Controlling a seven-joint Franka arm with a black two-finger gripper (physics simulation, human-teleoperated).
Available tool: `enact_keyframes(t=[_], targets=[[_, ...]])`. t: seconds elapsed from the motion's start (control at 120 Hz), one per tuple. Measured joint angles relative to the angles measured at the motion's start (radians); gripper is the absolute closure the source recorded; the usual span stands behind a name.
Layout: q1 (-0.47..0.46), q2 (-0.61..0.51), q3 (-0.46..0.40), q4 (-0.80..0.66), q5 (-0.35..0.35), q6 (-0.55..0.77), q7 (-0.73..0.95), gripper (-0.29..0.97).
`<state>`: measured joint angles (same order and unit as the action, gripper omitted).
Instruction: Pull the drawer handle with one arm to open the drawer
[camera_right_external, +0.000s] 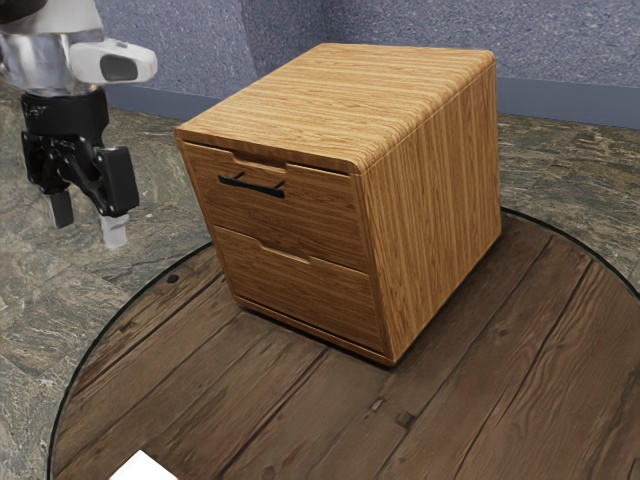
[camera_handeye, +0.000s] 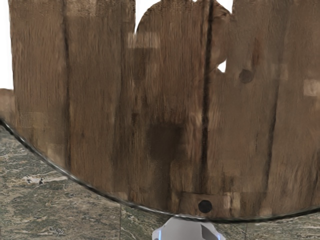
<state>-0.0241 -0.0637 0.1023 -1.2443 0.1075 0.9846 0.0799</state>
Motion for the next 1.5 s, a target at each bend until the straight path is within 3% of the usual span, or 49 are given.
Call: enact_keyframes(t=[0.067, 0.167, 0.233, 0.283, 0.358, 0.4, 0.433, 0.483, 0.525, 0.583, 0.7, 0.758, 0.842, 1.05, 1.292, 1.5], targets=[[-0.087, 0.018, 0.056, 0.009, 0.038, 0.088, -0.006, 0.00], [-0.110, 0.014, 0.092, 0.006, 0.034, 0.147, -0.012, 0.00], [-0.103, -0.092, 0.122, -0.086, 0.002, 0.189, -0.006, 0.00], [-0.051, -0.222, 0.120, -0.220, -0.016, 0.278, 0.052, 0.00], [0.104, -0.343, -0.040, -0.384, -0.038, 0.440, 0.206, 0.00], [0.153, -0.376, -0.085, -0.444, -0.049, 0.513, 0.283, 0.00], [0.196, -0.467, -0.121, -0.518, -0.056, 0.563, 0.341, 0.00], [0.317, -0.539, -0.185, -0.576, -0.098, 0.623, 0.426, 0.00], [0.436, -0.517, -0.262, -0.594, -0.178, 0.666, 0.518, 0.00], [0.507, -0.479, -0.319, -0.604, -0.266, 0.725, 0.649, 0.00], [0.514, -0.347, -0.435, -0.604, -0.264, 0.870, 0.866, 0.02], [0.390, -0.318, -0.348, -0.607, -0.251, 0.942, 0.963, 0.03], [0.333, -0.305, -0.293, -0.608, -0.239, 1.020, 1.085, 0.08], [0.321, -0.262, -0.265, -0.612, -0.227, 1.142, 1.368, 0.33], [0.322, -0.202, -0.248, -0.611, -0.240, 1.232, 1.601, 0.50], [0.321, -0.189, -0.247, -0.619, -0.242, 1.232, 1.726, 0.59]])
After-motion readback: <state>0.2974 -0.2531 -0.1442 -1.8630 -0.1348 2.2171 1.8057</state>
